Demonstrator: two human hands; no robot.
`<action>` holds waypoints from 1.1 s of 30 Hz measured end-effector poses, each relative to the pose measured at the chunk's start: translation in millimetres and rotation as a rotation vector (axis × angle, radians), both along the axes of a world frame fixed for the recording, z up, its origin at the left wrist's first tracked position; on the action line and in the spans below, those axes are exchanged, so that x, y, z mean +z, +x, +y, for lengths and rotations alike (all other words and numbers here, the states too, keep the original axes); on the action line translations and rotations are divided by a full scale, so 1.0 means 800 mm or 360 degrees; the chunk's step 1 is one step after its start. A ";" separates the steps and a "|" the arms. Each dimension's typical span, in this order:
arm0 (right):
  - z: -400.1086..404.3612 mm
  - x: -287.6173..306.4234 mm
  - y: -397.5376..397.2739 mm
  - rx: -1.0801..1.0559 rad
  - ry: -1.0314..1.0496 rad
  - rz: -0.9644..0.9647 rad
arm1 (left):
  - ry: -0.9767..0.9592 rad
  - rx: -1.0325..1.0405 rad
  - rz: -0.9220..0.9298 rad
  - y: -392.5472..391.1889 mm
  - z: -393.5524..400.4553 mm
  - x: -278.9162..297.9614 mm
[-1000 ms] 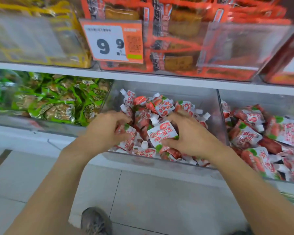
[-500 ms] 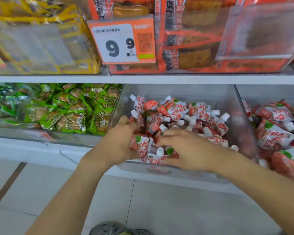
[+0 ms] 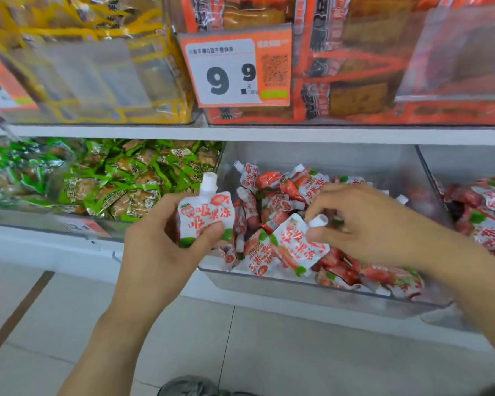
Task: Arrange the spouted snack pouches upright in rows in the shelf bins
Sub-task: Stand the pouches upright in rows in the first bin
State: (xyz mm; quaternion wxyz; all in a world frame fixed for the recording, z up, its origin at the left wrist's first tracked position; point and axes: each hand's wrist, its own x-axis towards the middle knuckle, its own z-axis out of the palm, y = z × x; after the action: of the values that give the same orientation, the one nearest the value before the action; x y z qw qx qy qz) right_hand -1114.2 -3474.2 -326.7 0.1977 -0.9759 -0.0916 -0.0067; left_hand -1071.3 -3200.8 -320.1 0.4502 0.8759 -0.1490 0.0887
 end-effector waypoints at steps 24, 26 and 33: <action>0.096 -0.057 0.115 0.0747 -0.0183 0.0092 | -0.0263 0.0182 0.0180 0.018 0.038 -0.016; 0.086 -0.044 0.108 0.0624 -0.0034 0.0070 | -0.0339 0.0200 0.0172 0.018 0.037 -0.015; 0.098 -0.049 0.067 0.0376 0.0384 0.0131 | -0.0458 0.0296 0.0122 0.020 0.034 -0.012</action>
State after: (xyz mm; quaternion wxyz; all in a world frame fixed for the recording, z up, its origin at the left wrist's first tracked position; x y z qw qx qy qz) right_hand -1060.6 -3395.9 -365.6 0.3165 -0.9270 -0.1961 0.0455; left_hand -1055.5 -3173.3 -329.9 0.5662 0.8152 -0.0359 0.1168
